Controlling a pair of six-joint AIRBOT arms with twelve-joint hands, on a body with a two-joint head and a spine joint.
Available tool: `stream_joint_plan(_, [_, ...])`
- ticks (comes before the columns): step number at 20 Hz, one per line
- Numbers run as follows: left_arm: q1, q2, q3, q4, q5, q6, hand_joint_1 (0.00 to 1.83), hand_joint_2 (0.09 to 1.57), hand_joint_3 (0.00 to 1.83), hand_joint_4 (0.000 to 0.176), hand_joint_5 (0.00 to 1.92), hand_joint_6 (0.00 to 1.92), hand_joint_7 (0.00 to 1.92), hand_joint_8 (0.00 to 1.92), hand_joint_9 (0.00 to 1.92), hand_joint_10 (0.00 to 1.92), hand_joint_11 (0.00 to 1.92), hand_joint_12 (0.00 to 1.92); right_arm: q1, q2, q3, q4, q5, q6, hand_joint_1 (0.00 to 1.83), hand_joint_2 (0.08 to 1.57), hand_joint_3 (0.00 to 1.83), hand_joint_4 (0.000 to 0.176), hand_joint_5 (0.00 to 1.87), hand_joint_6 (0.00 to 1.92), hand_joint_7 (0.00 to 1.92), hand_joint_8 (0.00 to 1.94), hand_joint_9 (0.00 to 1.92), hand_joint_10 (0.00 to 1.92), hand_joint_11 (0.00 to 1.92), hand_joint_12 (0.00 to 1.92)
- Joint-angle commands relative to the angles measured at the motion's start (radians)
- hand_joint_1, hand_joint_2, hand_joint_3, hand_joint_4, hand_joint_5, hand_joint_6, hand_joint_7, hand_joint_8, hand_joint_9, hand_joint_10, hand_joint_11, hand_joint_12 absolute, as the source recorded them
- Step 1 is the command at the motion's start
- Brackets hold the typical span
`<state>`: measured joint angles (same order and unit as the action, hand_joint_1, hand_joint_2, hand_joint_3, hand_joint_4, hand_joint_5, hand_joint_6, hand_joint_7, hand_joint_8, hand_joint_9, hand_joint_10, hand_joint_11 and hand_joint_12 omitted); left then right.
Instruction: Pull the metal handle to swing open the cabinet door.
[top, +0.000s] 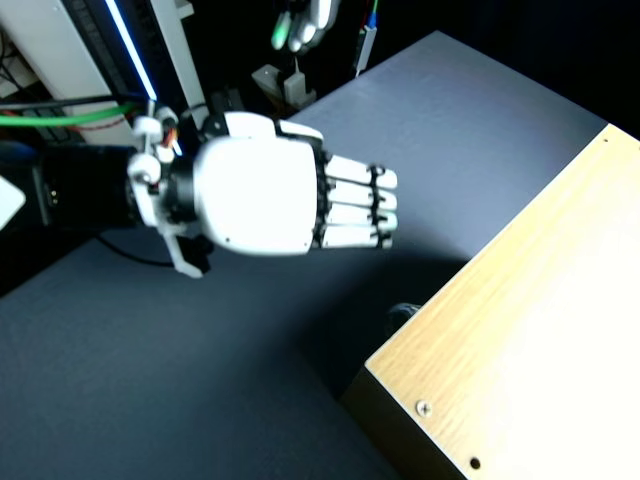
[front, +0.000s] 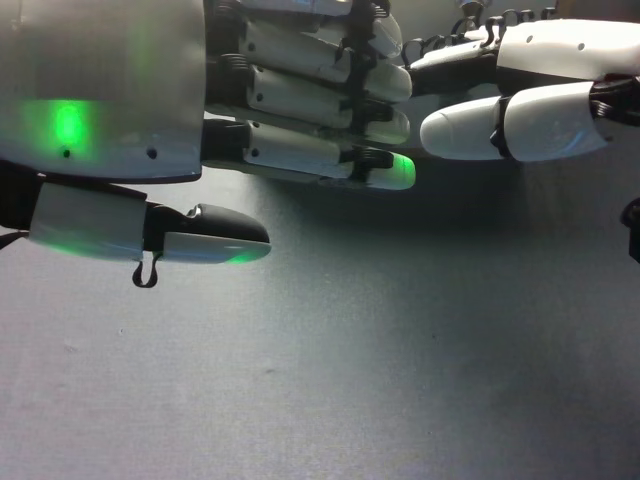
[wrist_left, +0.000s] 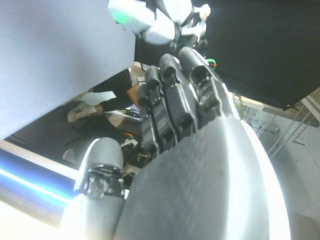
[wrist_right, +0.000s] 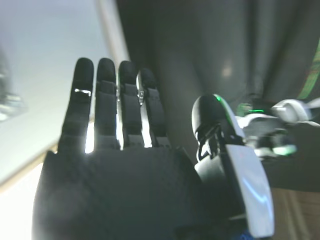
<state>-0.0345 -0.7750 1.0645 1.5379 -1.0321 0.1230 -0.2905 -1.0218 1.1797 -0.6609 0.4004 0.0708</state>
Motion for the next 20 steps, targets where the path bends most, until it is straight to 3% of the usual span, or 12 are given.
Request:
stream_joint_plan(1, [-0.010, 0.008, 0.000, -0.095, -0.022, 0.006, 0.00, 1.57, 0.09, 0.000, 0.38, 0.00, 0.43, 0.00, 0.40, 0.00, 0.01, 0.80, 0.015, 0.007, 0.003, 0.046, 0.089, 0.003, 0.00, 1.57, 0.11, 0.000, 0.29, 0.00, 0.31, 0.00, 0.28, 0.00, 0.00, 0.74])
stream_joint_plan(20, [-0.010, 0.008, 0.000, -0.095, -0.022, 0.006, 0.00, 1.57, 0.10, 0.000, 0.39, 0.00, 0.44, 0.00, 0.40, 0.00, 0.05, 0.83, 0.054, 0.022, -0.008, 0.343, 0.018, -0.019, 0.00, 1.57, 0.11, 0.000, 0.26, 0.00, 0.27, 0.00, 0.25, 0.00, 0.00, 0.71])
